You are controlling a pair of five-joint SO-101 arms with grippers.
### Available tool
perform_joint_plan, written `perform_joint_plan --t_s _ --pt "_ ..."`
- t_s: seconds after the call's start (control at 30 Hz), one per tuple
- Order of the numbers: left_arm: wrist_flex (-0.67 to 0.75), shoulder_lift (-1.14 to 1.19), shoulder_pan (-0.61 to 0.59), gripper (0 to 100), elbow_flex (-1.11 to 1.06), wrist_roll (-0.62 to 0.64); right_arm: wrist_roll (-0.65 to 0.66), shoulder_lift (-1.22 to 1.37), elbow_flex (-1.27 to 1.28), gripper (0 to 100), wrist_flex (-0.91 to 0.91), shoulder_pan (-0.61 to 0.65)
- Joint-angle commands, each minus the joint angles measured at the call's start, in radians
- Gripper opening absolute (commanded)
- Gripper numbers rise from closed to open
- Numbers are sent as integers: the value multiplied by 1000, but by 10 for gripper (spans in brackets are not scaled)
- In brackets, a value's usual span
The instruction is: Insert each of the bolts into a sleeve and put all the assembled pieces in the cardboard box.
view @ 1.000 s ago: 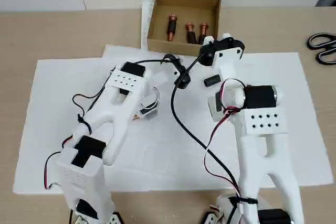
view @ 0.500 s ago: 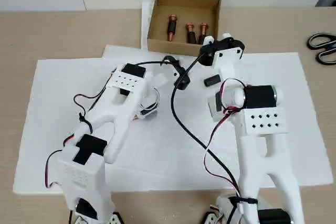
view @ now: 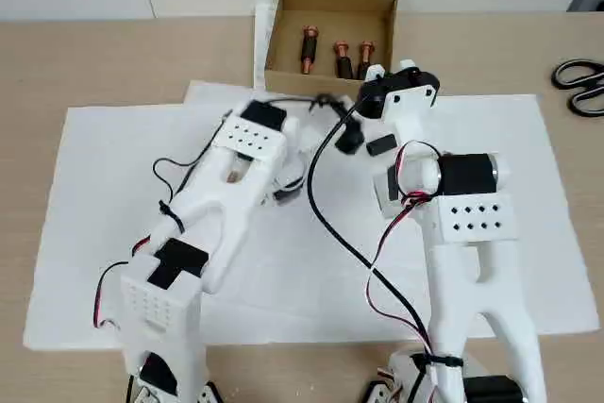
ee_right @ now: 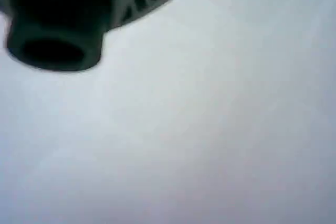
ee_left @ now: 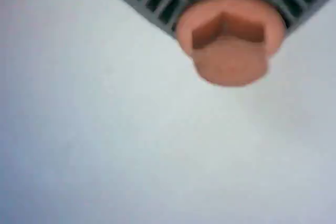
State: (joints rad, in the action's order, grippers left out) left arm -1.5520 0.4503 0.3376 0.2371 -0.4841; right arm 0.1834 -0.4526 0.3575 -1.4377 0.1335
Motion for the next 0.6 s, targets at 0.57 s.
perform_joint_plan --t_s 0.57 --pt "-201 -367 -146 5 421 339 5 -231 -91 4 -39 -5"
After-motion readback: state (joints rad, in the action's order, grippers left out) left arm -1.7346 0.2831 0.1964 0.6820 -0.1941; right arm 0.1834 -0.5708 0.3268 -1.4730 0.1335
